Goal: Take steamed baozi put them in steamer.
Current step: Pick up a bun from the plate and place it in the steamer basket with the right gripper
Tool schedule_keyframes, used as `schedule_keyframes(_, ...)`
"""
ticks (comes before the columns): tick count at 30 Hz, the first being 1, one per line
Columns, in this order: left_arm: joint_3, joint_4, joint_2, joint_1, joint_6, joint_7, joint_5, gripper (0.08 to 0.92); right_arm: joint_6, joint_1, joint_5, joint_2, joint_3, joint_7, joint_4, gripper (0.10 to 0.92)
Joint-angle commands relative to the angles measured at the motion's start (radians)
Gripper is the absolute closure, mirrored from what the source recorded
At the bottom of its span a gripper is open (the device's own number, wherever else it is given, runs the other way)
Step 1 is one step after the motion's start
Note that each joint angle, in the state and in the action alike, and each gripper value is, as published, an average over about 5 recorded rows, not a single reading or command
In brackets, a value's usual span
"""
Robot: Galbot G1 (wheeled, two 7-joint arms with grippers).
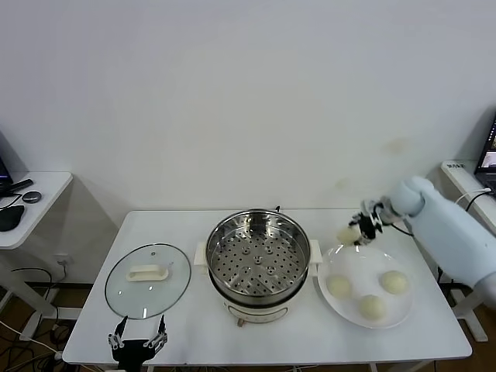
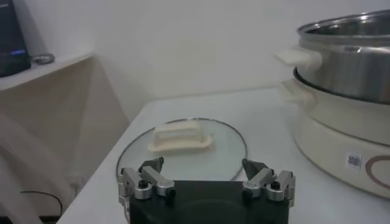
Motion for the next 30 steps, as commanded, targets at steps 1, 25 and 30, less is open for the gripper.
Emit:
schedule_keyframes(1, 0.001, -0.005, 0.0, -0.002, -0.002, -0.001, 0.015, 0.177, 0.241, 0.375, 0.319, 0.159, -0.251, -0.098, -0.055, 0.457)
schedule_keyframes(25, 0.002, -0.021, -0.034, -0.009, -0.001, -0.016, -0.015, 0.177, 0.835, 0.402, -0.128, 0.407, -0.404, -0.146, 0.121, 0.439)
schedule_keyframes(30, 0.0, -0.027, -0.034, -0.001, 0.0, -0.019, -0.029, 0.177, 0.835, 0.337, -0.202, 0.404, -0.395, -0.102, 0.096, 0.44)
